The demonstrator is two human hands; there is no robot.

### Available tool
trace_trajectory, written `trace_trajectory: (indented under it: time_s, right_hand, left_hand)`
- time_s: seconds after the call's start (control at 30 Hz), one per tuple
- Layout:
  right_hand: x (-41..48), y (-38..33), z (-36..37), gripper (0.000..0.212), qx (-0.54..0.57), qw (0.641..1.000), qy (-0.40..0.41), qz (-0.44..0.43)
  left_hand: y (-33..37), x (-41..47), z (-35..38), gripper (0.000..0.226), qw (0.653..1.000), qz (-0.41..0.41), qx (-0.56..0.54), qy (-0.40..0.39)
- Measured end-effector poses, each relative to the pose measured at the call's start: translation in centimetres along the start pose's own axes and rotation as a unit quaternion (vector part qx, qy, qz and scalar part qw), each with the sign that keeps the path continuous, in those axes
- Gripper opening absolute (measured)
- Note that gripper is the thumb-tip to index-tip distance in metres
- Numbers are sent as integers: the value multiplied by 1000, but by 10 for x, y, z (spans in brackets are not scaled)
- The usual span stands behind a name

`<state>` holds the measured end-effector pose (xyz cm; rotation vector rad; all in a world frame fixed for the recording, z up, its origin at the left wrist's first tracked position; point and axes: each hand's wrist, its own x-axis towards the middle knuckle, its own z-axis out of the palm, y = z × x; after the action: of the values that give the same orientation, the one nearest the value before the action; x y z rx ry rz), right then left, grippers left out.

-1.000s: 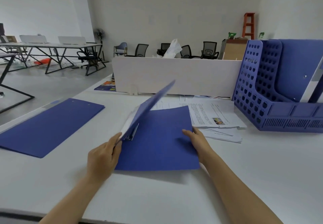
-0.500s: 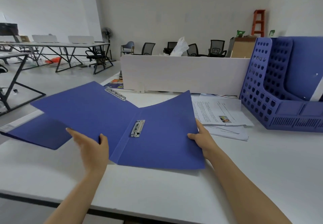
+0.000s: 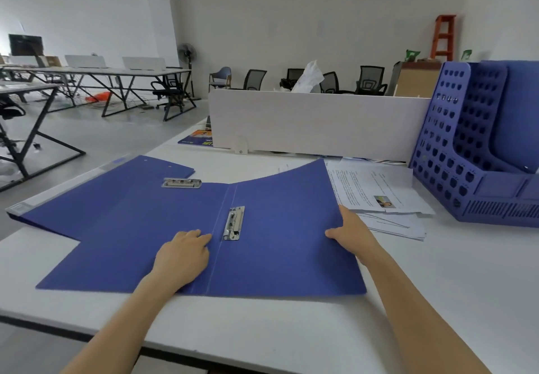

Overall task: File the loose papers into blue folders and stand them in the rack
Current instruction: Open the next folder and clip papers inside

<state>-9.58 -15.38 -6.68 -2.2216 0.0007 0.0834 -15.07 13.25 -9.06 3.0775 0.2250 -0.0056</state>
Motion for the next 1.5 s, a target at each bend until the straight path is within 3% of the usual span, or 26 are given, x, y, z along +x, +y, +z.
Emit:
trace_trajectory:
  time_s: [0.07,0.13,0.17,0.23,0.3,0.37,0.43,0.53,0.6,0.7,0.8,0.9,1.03,1.27,1.4,1.5]
  right_hand:
    - [-6,-4,7,28,-261,962,73,-14]
    - [-11,-7,23,16,-447,870,174,-113]
    - [-13,-9,33,21,-482,837,204,-158]
    - [-11,-8,56,21,-479,816,209,-247]
    - [-11,-2,77,5,-466,810,157,-320]
    - [-15,1,87,17,-468,800,92,-363]
    - [-17,-3,85,10,-477,783,77,-393]
    - [-19,-22,79,67,-500,768,102,-386]
    - [-12,-38,87,80,-538,736,90,-402]
    - [-4,-53,109,63,-512,746,103,-413]
    - [-3,-47,132,21,-405,770,131,-476]
    - [-2,-44,142,25,-344,763,173,-518]
    - [1,-39,140,13,-361,751,195,-518]
    - [-2,-41,138,29,-375,744,172,-525]
    - [-4,-46,139,15,-401,724,158,-539]
    - [-5,-48,138,20,-412,721,140,-540]
  left_hand:
    - [-4,6,-9,31,1000,-8,-19,6]
    - [-6,18,-19,22,999,-29,-5,22]
    - [-7,27,-23,20,999,-38,6,24]
    - [-6,44,-28,24,998,-58,27,14]
    - [-3,57,-26,21,996,-82,38,15]
    - [3,61,-19,15,994,-96,24,39]
    - [6,63,-6,14,994,-74,1,86]
    - [2,65,6,20,989,-15,-80,127]
    - [-2,68,9,25,984,13,-142,107]
    - [-5,71,11,41,988,32,-138,56]
    - [-9,77,14,45,990,36,-129,37]
    - [-10,80,14,45,986,31,-155,45]
    - [-9,81,13,42,984,26,-168,57]
    - [-9,80,13,40,983,25,-176,52]
    - [-9,78,13,40,982,25,-182,49]
    - [-9,77,13,40,981,29,-189,45]
